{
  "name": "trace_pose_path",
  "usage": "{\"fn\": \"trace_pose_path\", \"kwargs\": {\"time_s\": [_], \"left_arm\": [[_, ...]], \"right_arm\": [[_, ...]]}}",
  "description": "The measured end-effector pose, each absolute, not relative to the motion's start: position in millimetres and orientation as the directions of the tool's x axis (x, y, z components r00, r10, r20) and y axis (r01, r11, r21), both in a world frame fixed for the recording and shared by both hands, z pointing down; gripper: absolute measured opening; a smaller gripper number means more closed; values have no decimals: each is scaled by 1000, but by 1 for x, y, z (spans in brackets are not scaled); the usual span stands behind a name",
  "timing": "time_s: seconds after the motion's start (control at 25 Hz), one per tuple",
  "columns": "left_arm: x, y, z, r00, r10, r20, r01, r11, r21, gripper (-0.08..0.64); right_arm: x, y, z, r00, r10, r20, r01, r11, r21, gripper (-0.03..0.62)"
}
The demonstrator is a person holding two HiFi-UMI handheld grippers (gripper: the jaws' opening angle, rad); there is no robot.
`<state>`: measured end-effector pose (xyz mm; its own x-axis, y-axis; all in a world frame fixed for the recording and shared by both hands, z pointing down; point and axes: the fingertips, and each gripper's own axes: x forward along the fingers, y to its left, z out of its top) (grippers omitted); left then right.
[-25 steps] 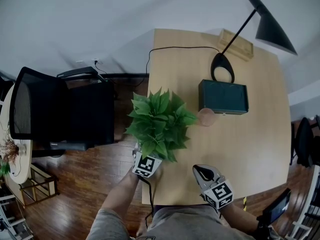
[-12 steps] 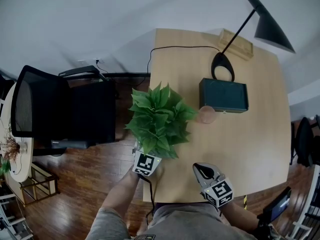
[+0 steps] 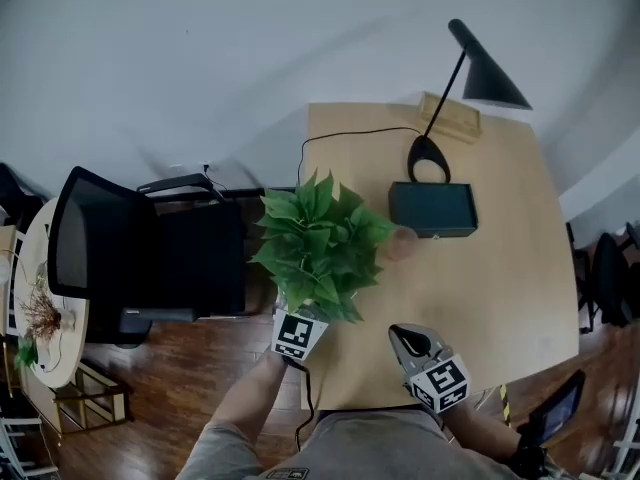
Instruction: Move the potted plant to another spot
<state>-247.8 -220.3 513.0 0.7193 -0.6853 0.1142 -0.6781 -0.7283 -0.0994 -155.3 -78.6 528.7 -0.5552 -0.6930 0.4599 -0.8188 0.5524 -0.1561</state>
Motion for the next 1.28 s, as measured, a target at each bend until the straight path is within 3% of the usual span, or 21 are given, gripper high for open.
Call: {"fn": "trace_pose_path", "kwargs": {"time_s": [0.4,1.0,1.28], "left_arm": [[-183,-190,421,796,-605,21,-596,-790,-143,522],[-185,-184,424,853,-520,48,-512,-851,-119,522],[-64,-148,418,838,-542,66,-527,-835,-157,522]], "right_arm": [[-110,-50,465,-465,-836,293,-884,457,-98,6],[-126,-23,463,-355,-887,295,-935,342,-95,6],[-6,19,462,-381,-890,250,-924,362,-120,6]]}}
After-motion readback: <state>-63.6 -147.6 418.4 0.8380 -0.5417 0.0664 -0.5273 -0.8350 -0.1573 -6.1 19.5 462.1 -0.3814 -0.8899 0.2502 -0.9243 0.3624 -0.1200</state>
